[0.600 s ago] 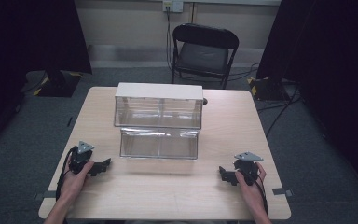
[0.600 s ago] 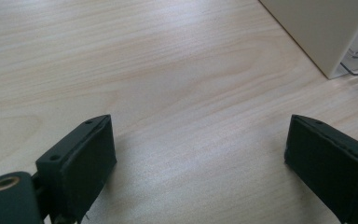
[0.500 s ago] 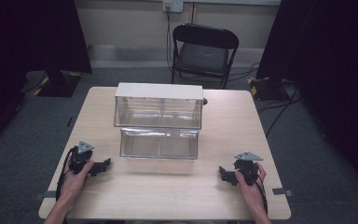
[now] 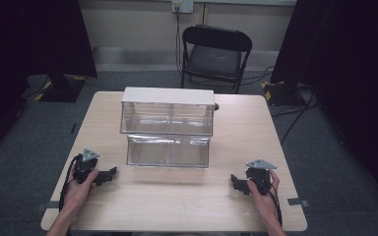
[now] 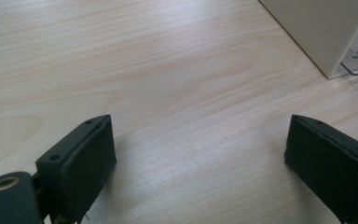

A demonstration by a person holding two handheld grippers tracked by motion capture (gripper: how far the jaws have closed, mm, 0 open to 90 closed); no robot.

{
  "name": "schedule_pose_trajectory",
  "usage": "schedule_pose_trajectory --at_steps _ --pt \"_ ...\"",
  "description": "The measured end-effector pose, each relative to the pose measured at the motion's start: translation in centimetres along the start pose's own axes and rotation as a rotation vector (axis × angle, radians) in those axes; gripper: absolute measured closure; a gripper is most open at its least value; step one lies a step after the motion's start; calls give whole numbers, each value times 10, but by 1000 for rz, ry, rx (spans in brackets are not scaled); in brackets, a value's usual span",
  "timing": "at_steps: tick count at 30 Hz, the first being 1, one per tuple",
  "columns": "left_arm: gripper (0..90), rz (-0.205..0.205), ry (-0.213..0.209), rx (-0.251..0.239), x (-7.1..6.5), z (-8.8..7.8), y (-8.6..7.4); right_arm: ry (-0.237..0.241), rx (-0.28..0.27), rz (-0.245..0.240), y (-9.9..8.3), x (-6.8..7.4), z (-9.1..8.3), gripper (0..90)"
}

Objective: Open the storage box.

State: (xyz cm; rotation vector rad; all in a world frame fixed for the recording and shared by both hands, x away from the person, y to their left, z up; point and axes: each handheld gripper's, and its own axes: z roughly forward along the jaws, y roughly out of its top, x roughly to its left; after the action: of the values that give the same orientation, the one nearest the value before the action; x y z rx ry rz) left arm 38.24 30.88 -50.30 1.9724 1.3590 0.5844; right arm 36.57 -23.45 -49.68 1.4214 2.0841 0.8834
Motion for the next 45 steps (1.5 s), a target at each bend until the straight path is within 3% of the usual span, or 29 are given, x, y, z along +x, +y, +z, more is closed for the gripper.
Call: schedule_pose_trajectory --at_steps 20,34,45 --pt "81 0 2 -1 0 0 0 128 -71 -5 17 20 -18 142" --pt "81 0 3 0 0 0 0 184 -102 -32 27 35 -26 141" --pt "81 1 5 1 0 0 0 214 -104 -58 36 56 -25 141"
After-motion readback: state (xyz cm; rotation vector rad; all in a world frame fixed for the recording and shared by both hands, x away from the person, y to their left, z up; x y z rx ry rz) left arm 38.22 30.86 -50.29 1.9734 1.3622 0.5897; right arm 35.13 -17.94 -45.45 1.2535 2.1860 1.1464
